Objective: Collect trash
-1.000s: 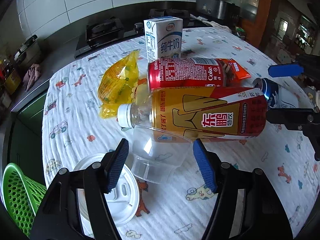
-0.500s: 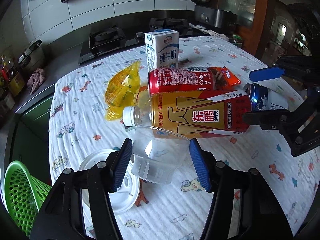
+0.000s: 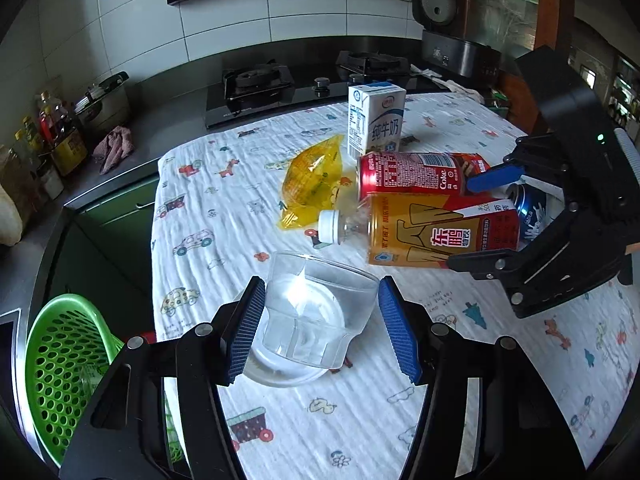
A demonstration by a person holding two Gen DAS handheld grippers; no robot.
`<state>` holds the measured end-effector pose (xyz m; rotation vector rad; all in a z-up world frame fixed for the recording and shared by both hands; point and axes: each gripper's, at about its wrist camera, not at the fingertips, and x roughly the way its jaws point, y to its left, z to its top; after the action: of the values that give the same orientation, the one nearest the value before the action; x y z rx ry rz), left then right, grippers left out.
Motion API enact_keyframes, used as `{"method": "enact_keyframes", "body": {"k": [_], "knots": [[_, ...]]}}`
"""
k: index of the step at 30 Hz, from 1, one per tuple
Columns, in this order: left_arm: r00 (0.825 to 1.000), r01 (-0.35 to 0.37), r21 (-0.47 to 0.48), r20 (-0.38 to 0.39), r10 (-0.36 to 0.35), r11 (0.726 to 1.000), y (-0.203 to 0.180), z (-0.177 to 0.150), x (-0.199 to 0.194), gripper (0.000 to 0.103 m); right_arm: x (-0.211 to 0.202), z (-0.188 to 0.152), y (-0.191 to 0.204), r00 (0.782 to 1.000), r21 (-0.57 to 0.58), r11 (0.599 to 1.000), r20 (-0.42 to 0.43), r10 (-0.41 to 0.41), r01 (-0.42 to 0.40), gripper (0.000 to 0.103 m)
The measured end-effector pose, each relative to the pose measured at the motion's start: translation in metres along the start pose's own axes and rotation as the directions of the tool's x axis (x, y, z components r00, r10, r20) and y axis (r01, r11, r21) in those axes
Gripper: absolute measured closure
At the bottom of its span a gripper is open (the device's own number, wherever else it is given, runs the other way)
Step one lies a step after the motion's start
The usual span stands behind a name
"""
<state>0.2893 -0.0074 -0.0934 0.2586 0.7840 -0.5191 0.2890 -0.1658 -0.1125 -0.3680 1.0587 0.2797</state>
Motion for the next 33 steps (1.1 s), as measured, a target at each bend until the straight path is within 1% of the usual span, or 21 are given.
{"method": "enact_keyframes", "body": {"k": [7,15,20,24,31,33], "knots": [[1.0,-0.027,-0.025,0.014,0.028,0.999,0.018,-0.005,-0.013,0.045,0.027,0.013,0.013,0.995,-0.095,0.992,-0.054,-0.084,0.079,0.025],[0.999,-0.043,-0.037,0.023,0.044,0.998,0.028,-0.01,-0.022,0.045,0.045,0.017,0.011,0.985,-0.104,0.985,-0.087,-0.147,0.137,0.028],[0.998,-0.048,-0.039,0.031,0.049,0.998,0.03,-0.013,-0.027,0.045,0.041,0.014,0.015,0.984,-0.11,0.984,-0.092,-0.152,0.142,0.03],[0.998,-0.046,-0.044,0.039,0.047,0.998,0.032,-0.014,-0.031,0.046,0.03,0.009,0.022,0.987,-0.103,0.985,-0.07,-0.143,0.135,0.032],[0.997,-0.059,-0.063,0.05,0.062,0.996,0.038,-0.015,-0.038,0.046,0.006,0.007,0.018,0.999,0.006,0.999,-0.032,-0.044,0.044,0.04],[0.997,-0.062,-0.069,0.05,0.066,0.996,0.041,-0.016,-0.04,0.046,0.006,0.007,0.02,0.998,0.001,0.999,-0.046,-0.04,0.04,0.04]]}}
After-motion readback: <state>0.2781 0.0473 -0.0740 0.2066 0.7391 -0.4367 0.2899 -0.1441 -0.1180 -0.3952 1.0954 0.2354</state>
